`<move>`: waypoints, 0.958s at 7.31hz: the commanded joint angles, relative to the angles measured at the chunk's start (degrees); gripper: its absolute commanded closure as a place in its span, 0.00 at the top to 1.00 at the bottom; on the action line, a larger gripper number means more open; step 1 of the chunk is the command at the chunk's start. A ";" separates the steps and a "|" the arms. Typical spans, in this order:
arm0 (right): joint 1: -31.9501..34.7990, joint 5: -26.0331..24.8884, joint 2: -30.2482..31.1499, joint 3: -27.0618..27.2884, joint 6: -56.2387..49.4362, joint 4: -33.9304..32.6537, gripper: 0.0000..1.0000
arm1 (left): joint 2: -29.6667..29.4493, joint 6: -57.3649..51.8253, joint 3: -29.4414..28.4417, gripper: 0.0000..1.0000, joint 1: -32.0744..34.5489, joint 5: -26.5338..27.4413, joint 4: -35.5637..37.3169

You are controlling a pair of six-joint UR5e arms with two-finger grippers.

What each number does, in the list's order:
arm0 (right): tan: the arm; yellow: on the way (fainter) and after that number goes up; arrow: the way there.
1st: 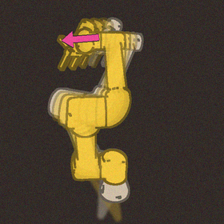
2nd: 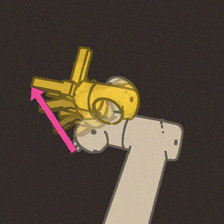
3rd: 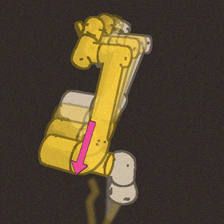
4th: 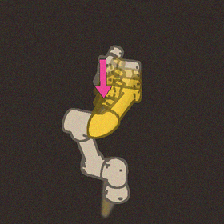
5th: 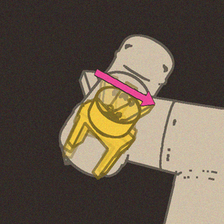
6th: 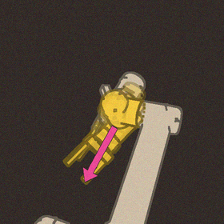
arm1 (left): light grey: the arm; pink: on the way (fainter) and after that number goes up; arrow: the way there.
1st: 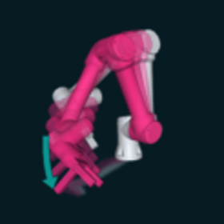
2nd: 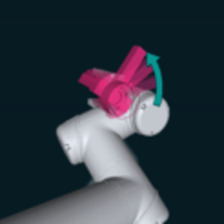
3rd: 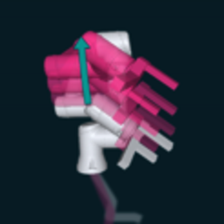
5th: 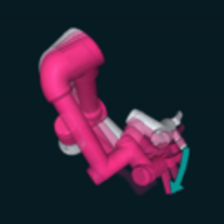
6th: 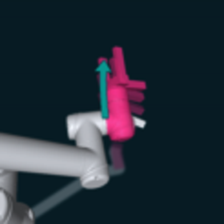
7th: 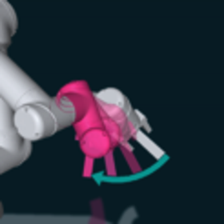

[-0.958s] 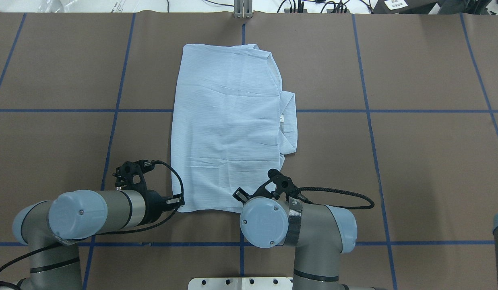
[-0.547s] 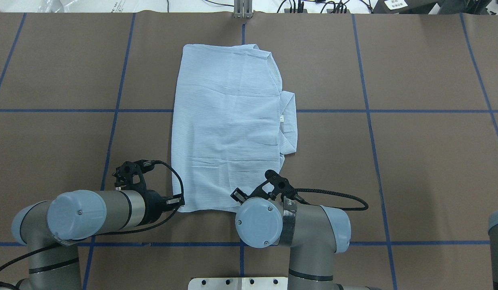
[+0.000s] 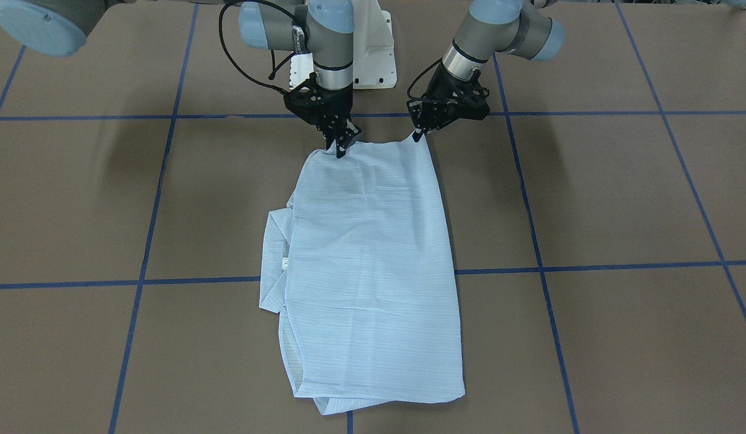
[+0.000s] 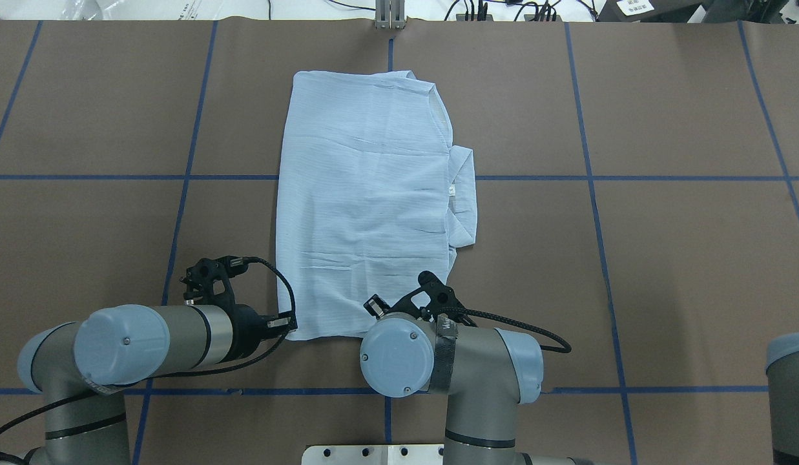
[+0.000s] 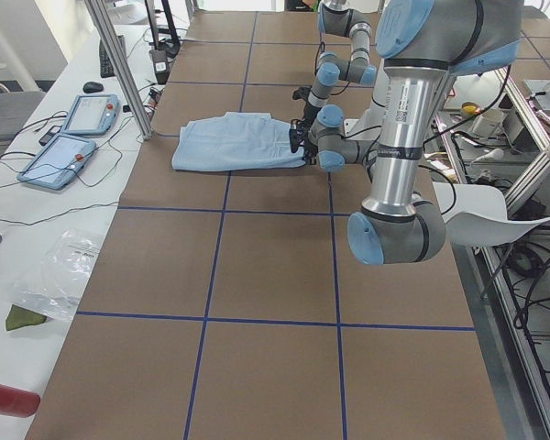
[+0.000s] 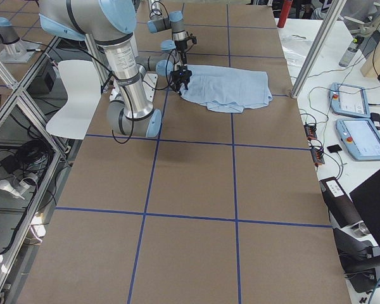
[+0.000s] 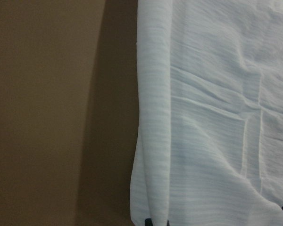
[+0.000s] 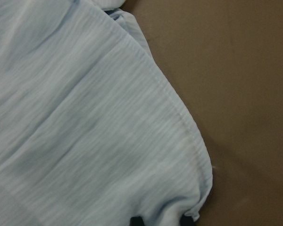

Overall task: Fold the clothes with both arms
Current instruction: 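Move both grippers to the shirt edge nearest the robot and grasp it, then lift the near edge with both grippers and fold it toward the collar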

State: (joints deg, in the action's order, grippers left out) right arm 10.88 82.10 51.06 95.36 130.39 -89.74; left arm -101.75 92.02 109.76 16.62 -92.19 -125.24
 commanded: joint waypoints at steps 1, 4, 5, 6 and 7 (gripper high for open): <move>0.54 -0.18 -0.17 0.70 -0.49 0.01 0.00 | 0.06 0.00 0.19 0.00 0.00 -0.01 0.00; 2.13 0.52 4.28 8.49 -3.20 0.01 0.00 | 0.06 -0.09 3.68 0.00 0.00 -0.54 0.70; 2.13 0.52 7.62 12.97 -3.48 -0.08 0.00 | -0.03 0.17 6.93 0.00 -0.27 -0.63 3.49; 0.91 0.52 9.56 18.41 -3.48 -2.95 0.00 | 0.06 1.91 10.18 0.00 -2.62 -0.54 5.08; -2.06 -0.09 9.67 22.90 -3.31 -7.94 0.00 | 0.06 4.37 13.26 0.00 -5.60 -0.28 6.40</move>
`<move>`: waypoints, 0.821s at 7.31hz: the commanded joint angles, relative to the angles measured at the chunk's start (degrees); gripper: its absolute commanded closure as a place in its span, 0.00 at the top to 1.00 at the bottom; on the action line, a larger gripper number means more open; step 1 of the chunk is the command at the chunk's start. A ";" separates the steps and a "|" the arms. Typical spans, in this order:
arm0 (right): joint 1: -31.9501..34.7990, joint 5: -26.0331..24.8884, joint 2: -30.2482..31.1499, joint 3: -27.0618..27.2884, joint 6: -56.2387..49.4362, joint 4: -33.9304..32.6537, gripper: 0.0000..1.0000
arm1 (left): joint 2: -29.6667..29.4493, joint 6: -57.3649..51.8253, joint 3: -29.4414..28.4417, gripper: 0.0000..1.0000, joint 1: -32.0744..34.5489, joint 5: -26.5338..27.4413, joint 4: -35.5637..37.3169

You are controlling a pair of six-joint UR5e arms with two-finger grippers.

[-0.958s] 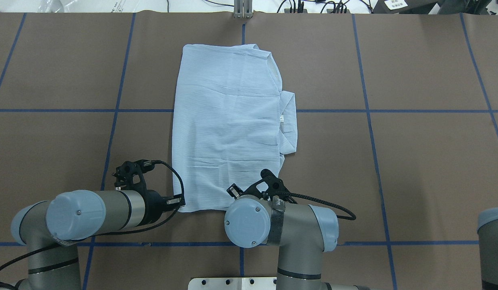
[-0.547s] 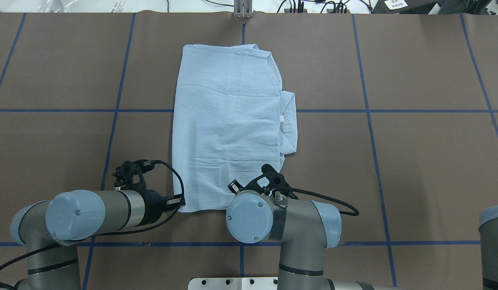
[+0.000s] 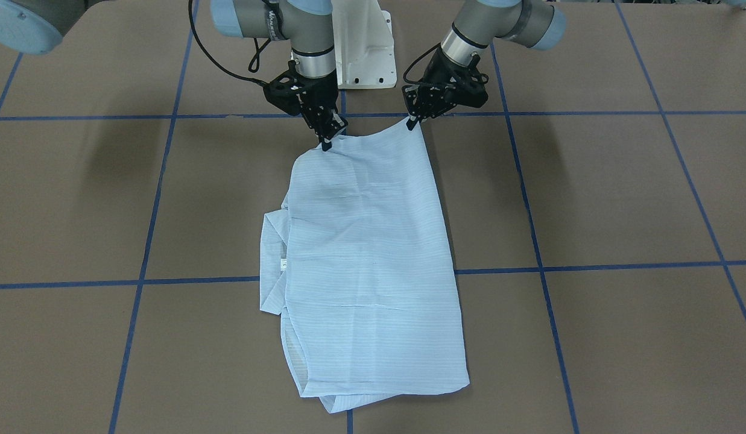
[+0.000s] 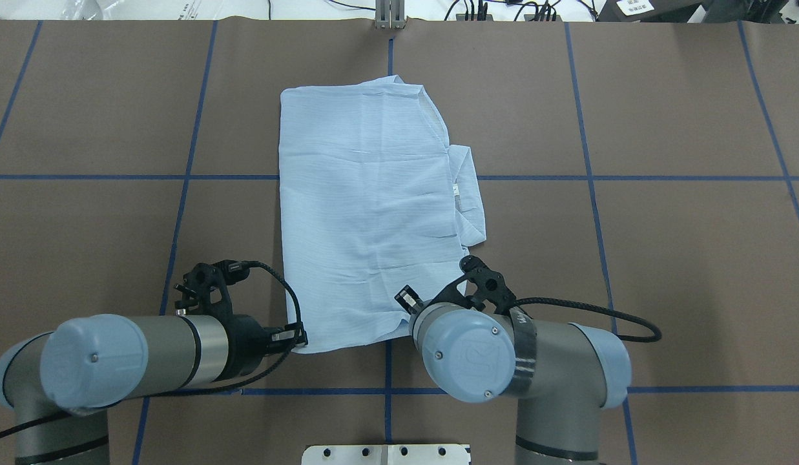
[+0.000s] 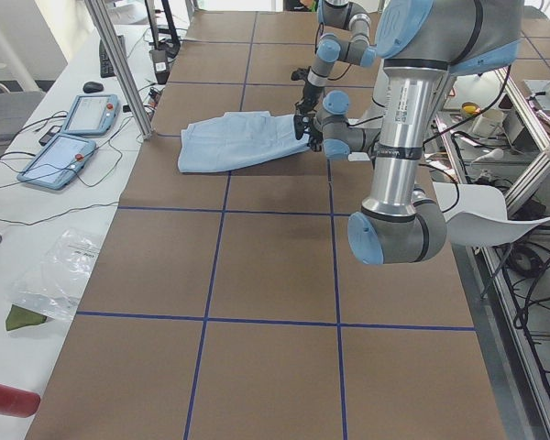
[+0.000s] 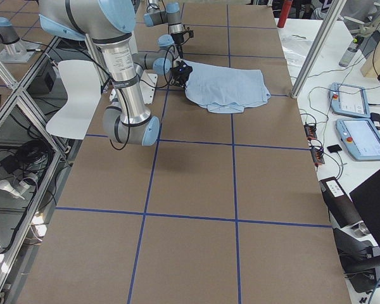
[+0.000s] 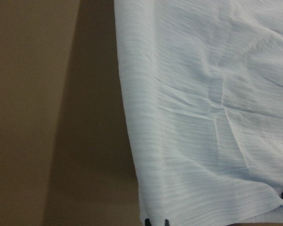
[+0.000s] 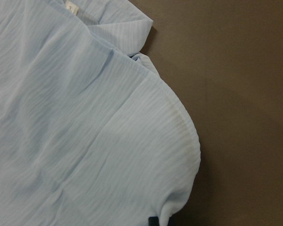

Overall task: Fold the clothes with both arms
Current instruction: 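Lift the near edge with both grippers and fold it toward the collar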

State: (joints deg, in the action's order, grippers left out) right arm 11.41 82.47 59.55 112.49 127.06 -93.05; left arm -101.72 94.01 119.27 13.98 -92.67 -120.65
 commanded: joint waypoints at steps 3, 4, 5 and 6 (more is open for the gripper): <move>-9.54 -2.31 2.68 20.44 0.64 -18.42 0.00 | -0.41 9.43 12.45 0.00 -13.52 3.71 6.99; -10.78 -3.18 2.50 22.93 0.73 -21.53 0.00 | -0.50 10.22 15.18 0.00 -13.98 3.72 9.62; -10.71 -3.19 2.24 22.69 0.65 -21.73 0.00 | -0.93 10.23 17.56 0.00 -13.89 3.37 11.73; -10.62 -3.36 1.54 21.56 -0.05 -21.47 0.00 | -2.59 9.71 18.10 0.00 -13.28 3.11 14.01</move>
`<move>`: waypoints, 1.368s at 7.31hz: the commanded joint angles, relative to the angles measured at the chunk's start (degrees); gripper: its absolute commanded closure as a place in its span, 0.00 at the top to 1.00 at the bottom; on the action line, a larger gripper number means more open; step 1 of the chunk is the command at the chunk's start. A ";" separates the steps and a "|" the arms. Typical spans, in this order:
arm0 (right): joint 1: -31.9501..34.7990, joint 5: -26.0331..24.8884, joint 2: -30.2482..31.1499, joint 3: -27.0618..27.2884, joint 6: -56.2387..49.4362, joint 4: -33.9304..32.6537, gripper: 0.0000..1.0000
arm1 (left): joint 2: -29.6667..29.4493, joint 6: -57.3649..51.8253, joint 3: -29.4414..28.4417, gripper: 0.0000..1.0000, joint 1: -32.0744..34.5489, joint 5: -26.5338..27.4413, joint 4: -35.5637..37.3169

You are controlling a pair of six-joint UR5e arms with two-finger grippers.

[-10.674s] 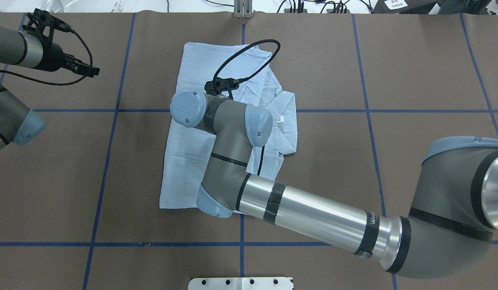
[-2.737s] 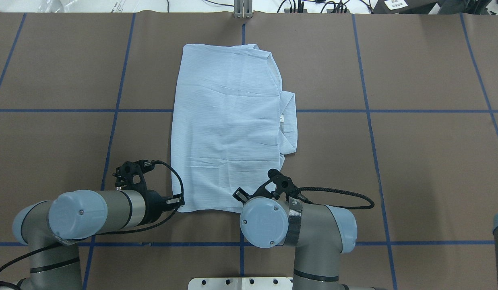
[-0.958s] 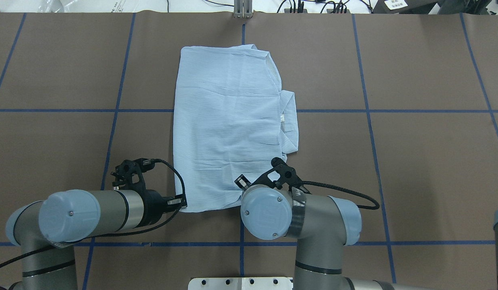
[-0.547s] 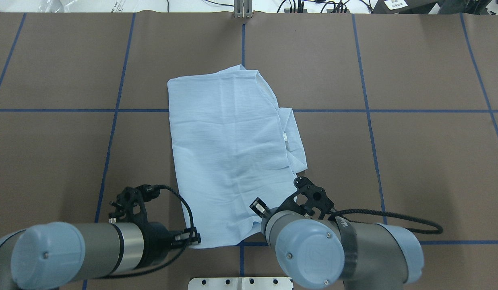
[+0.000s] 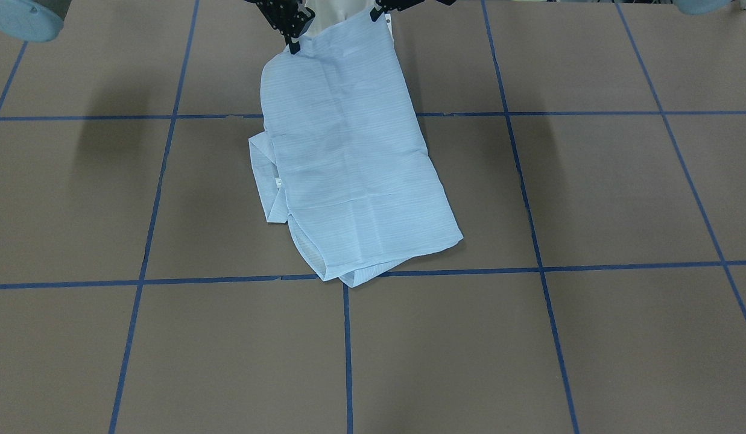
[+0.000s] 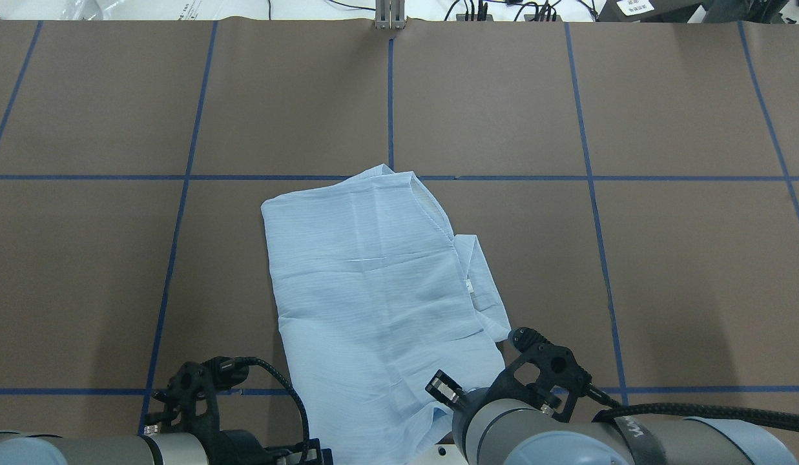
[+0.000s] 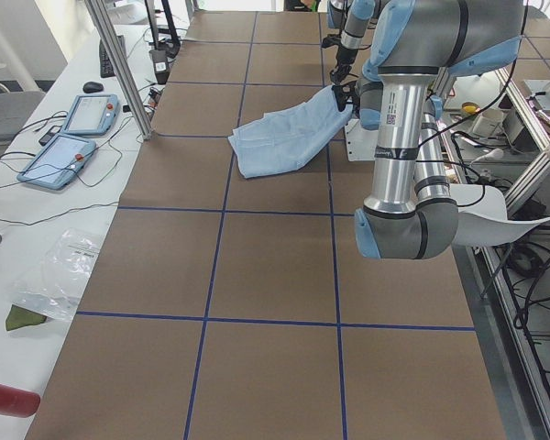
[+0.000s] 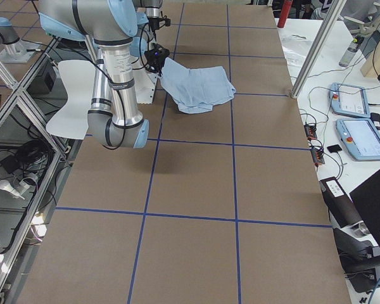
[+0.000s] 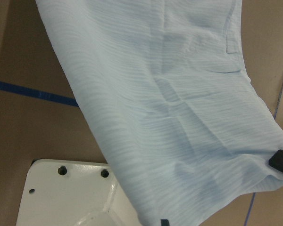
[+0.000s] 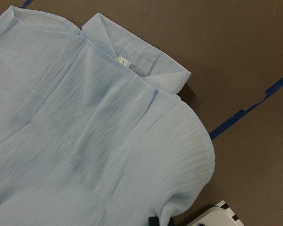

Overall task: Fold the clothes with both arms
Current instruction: 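Lift the near edge with both grippers and fold it toward the collar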

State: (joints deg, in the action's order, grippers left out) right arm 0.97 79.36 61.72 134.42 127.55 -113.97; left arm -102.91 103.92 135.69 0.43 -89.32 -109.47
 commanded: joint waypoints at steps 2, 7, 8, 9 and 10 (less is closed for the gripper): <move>2.36 -3.06 -4.66 -5.89 -4.47 -0.20 0.00 | -3.35 -0.65 1.33 0.00 5.34 -2.42 5.75; 12.80 -2.99 -11.33 -18.78 -11.70 11.10 0.00 | -6.94 -9.06 -9.63 0.00 21.41 -2.88 7.78; 15.44 -2.90 -13.45 -23.02 -13.71 13.58 0.00 | -7.48 -11.61 -11.83 0.00 24.76 -2.97 7.78; 18.07 -2.72 -16.51 -28.28 -14.69 14.91 0.00 | -8.01 -13.03 -13.85 0.00 27.31 -3.05 7.78; 20.36 -2.20 -19.67 -34.33 -16.35 17.09 0.00 | -8.62 -14.34 -16.74 0.00 29.25 -3.14 7.61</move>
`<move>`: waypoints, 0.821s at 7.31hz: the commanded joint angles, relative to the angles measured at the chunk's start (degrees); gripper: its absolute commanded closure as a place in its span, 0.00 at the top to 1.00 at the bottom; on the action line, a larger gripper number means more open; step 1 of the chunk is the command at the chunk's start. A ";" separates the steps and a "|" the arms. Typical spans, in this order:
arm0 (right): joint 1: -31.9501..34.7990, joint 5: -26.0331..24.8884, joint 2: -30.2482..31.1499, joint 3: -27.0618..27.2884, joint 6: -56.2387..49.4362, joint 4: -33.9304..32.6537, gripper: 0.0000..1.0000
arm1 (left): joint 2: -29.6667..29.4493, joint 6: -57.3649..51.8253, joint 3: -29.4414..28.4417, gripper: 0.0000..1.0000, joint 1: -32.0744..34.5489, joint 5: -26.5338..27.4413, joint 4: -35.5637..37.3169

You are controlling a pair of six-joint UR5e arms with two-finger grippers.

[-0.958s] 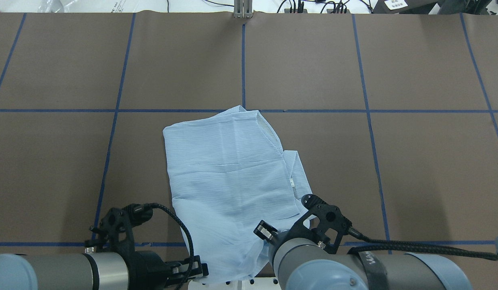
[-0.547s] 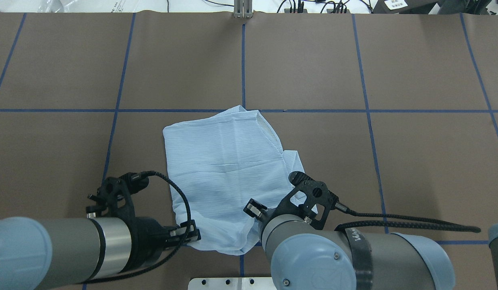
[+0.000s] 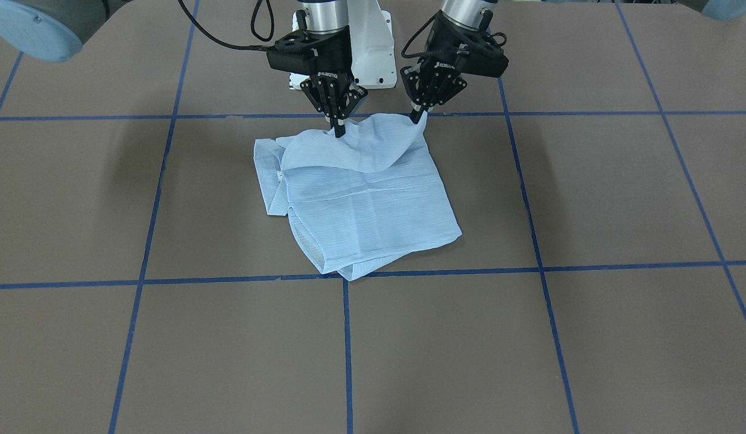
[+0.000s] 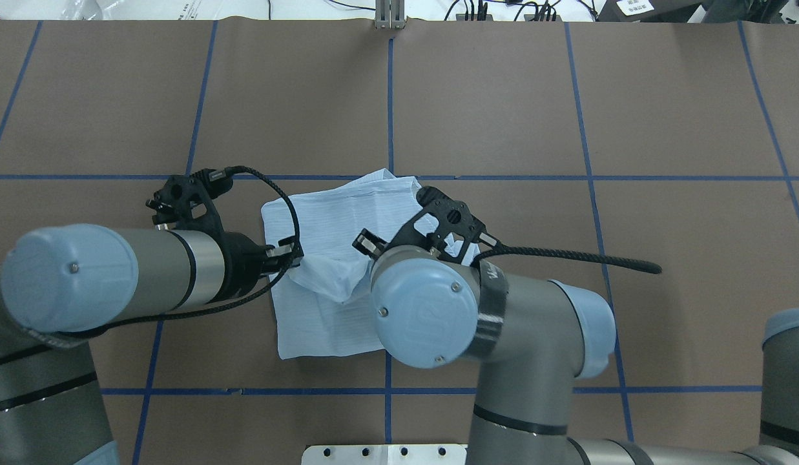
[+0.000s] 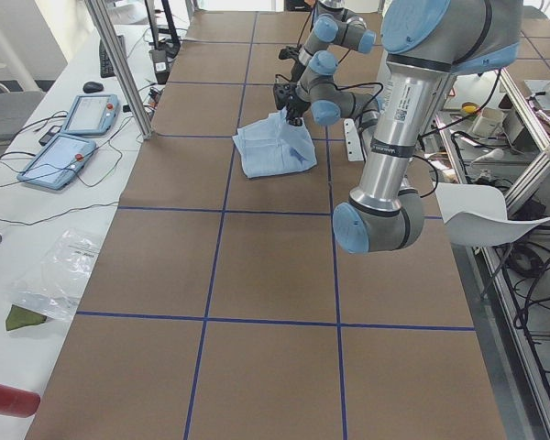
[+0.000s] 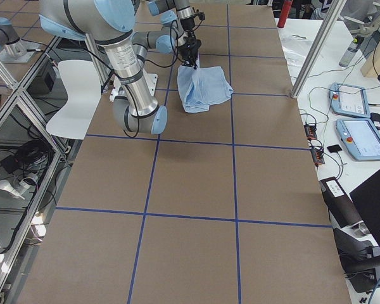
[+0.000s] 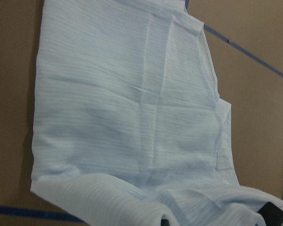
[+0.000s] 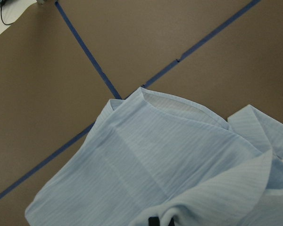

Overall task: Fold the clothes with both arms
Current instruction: 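Lift the near edge with both grippers and fold it toward the collar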

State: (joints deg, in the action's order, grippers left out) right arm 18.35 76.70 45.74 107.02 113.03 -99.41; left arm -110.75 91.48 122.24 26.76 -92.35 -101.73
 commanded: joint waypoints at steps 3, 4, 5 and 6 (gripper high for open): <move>6.52 2.22 -8.72 -25.57 -7.80 16.30 0.00 | -4.81 -4.55 -14.88 0.00 5.14 0.59 -1.79; 6.79 2.22 -9.17 -29.20 -9.22 19.22 0.00 | -4.91 -5.51 -19.53 0.00 5.58 0.68 -6.50; 6.79 2.22 -9.09 -31.67 -9.49 21.95 0.00 | -4.91 -5.70 -22.80 0.00 6.02 0.85 -8.81; 6.79 2.22 -9.09 -32.40 -10.28 22.24 0.00 | -4.91 -5.87 -24.31 0.00 6.72 0.77 -9.27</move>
State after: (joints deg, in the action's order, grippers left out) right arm 25.05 78.92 36.78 76.78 103.74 -78.91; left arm -115.57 85.95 100.90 32.72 -91.60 -109.33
